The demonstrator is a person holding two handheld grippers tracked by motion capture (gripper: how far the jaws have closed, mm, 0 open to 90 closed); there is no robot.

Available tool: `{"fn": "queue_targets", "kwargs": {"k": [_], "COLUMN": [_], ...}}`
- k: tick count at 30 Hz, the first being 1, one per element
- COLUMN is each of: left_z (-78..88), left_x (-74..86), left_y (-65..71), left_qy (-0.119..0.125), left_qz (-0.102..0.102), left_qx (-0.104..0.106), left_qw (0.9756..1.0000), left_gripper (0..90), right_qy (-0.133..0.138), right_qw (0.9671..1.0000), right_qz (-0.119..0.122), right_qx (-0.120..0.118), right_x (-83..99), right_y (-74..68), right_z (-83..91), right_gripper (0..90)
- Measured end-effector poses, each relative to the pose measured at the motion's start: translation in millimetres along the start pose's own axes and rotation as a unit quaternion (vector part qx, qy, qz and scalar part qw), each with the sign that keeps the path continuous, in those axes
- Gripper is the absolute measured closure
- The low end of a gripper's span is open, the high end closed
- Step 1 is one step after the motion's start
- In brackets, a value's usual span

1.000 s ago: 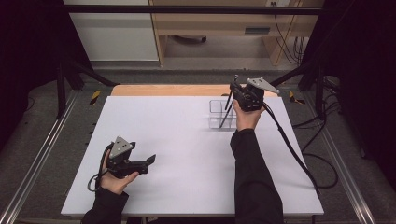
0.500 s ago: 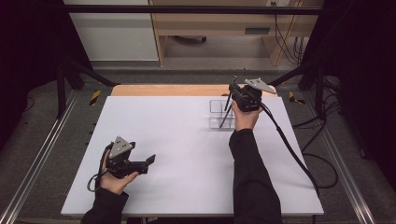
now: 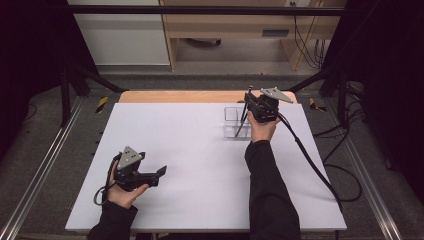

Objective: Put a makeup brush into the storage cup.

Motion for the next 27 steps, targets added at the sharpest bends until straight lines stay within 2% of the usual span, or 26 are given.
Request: {"fn": "queue_targets", "kwargs": {"k": [27], "left_z": [-0.6], "left_x": [0.2], "left_y": [0.7], "left_qy": [-0.001], "left_qz": [-0.001], "left_qx": [0.001], "left_qw": [1.0000], "left_gripper": [8.6], "right_qy": [-0.029], "right_qw": [0.9995], "right_qz": [0.011], "right_qx": [0.000], "right_x": [24.6], "right_y": [-3.4], "right_z": [-9.2], "right_gripper": [83.9]}}
Point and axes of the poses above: each handheld gripper's, and its own axes: z roughly backward along the jaws, x roughly out of its underside, y roughly to its right, the point moved 1 cm from there along -z, roughly forward along the jaws, and after that the axes turned 12 degrees about x, right-handed, at the moved point
